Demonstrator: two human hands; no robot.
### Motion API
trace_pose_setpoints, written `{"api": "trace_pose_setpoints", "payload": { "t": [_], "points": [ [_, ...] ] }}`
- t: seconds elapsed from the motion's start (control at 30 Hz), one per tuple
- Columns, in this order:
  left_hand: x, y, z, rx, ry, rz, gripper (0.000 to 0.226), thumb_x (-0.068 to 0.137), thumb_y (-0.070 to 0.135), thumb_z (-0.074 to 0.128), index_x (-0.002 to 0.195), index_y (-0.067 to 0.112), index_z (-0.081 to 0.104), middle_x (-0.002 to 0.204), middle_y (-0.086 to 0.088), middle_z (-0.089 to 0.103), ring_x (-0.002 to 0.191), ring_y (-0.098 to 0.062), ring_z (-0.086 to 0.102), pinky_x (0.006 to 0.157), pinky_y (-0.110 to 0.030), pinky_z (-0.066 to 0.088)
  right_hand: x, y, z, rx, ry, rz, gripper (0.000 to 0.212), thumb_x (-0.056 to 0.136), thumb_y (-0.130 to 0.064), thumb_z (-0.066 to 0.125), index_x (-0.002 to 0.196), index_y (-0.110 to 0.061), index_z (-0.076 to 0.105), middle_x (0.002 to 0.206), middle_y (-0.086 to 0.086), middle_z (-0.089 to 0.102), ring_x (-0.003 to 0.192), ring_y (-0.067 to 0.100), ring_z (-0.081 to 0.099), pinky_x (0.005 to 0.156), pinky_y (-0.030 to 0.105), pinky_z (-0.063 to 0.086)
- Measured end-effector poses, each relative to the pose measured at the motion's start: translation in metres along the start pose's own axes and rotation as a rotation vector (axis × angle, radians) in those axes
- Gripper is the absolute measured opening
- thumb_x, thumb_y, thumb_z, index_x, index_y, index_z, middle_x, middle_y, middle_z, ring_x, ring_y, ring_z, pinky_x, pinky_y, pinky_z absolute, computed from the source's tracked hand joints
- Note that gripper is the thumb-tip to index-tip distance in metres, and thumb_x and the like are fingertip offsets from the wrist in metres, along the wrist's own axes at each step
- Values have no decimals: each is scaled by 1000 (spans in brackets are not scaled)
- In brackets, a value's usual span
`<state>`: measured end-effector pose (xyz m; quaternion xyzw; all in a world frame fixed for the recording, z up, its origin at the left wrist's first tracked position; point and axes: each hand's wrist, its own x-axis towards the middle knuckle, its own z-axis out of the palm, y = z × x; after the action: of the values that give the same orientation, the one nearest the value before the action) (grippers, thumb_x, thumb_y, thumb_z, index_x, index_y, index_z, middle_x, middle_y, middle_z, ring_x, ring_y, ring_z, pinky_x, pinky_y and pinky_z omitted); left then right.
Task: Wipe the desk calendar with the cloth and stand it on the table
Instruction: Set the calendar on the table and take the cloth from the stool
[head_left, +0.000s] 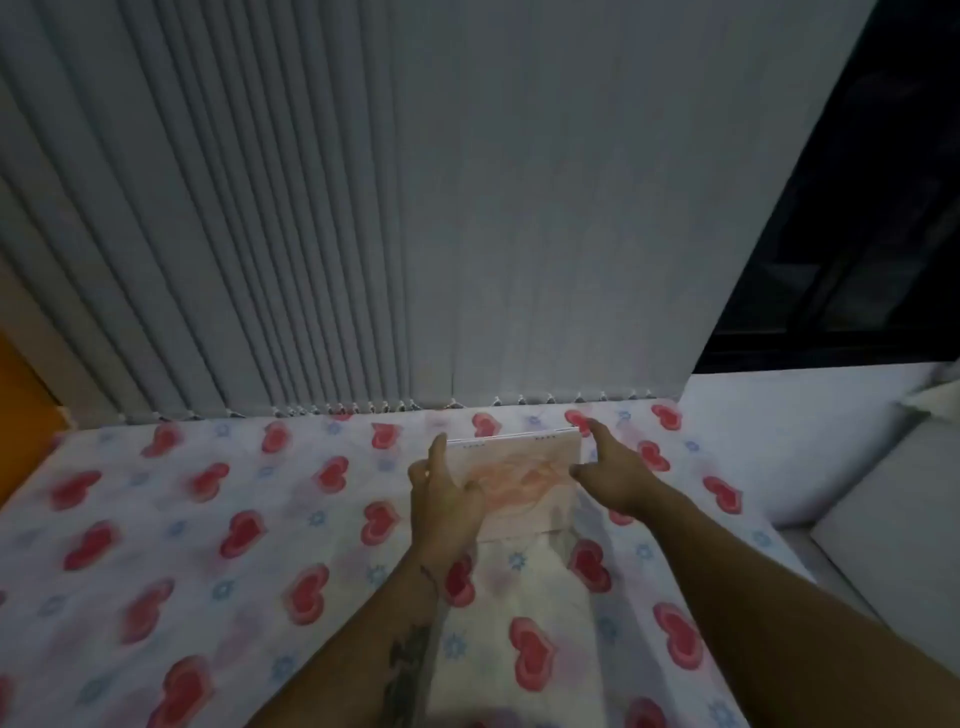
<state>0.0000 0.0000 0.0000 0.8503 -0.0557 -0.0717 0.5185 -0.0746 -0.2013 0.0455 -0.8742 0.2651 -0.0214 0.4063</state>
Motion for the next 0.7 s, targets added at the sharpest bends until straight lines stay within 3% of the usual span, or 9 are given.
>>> {"api": "trace_pose_setpoints", "payload": {
  "t": [0.1, 0.23, 0.37, 0.47, 0.53, 0.6, 0.7],
  "points": [
    [10, -2, 4, 16, 11, 24, 70, 87, 28, 61, 148, 37, 27, 139, 3, 41, 119, -20, 49, 86, -24, 39, 13, -6, 9, 15, 7, -3, 79, 89, -25, 64, 152, -28, 16, 148, 8, 45, 127, 32, 49, 98, 41, 44],
    [27, 3, -4, -64, 45, 72, 49, 91, 15, 55, 137, 32, 49, 136, 4, 51, 118, -18, 52, 92, -24, 43, 15, -5, 20, 178, 35, 24, 70, 88, -11, 60, 150, -22, 27, 151, 6, 41, 130, 29, 45, 106, 51, 42],
    [31, 23, -11, -151, -32, 213, 40, 89, 5, 51, 110, 35, 64, 122, 7, 62, 111, -16, 58, 98, -36, 50, -1, 14, 14, 305, 198, 120, 48, 91, -7, 52, 137, -16, 46, 131, 11, 56, 112, 30, 57, 95, 49, 51],
    [31, 36, -6, -219, -96, 303, 38, 88, -3, 50, 106, 24, 70, 114, 8, 67, 106, -13, 62, 96, -35, 52, -19, 29, 9, 375, 320, 132, 36, 89, -3, 50, 119, -20, 59, 114, 6, 64, 102, 26, 61, 92, 48, 52],
    [30, 42, 1, -226, -120, 309, 37, 88, -5, 50, 106, 20, 70, 111, 7, 68, 103, -12, 63, 93, -27, 52, -30, 37, 7, 397, 392, 107, 34, 90, -3, 51, 113, -25, 62, 109, -1, 66, 97, 19, 62, 80, 33, 55],
    [27, 45, 7, -222, -141, 295, 37, 88, -5, 50, 106, 22, 70, 110, 9, 67, 100, -11, 62, 80, -9, 49, -42, 42, 4, 380, 445, 85, 38, 91, -1, 51, 118, -24, 62, 111, -3, 65, 98, 14, 62, 73, 20, 50],
    [21, 47, 17, -218, -162, 286, 36, 90, -1, 51, 108, 24, 68, 110, 7, 67, 96, -12, 62, 68, -2, 44, -57, 49, -6, 396, 482, 64, 39, 91, 0, 53, 122, -21, 62, 111, -6, 64, 103, 14, 61, 77, 19, 50]
  ]
}}
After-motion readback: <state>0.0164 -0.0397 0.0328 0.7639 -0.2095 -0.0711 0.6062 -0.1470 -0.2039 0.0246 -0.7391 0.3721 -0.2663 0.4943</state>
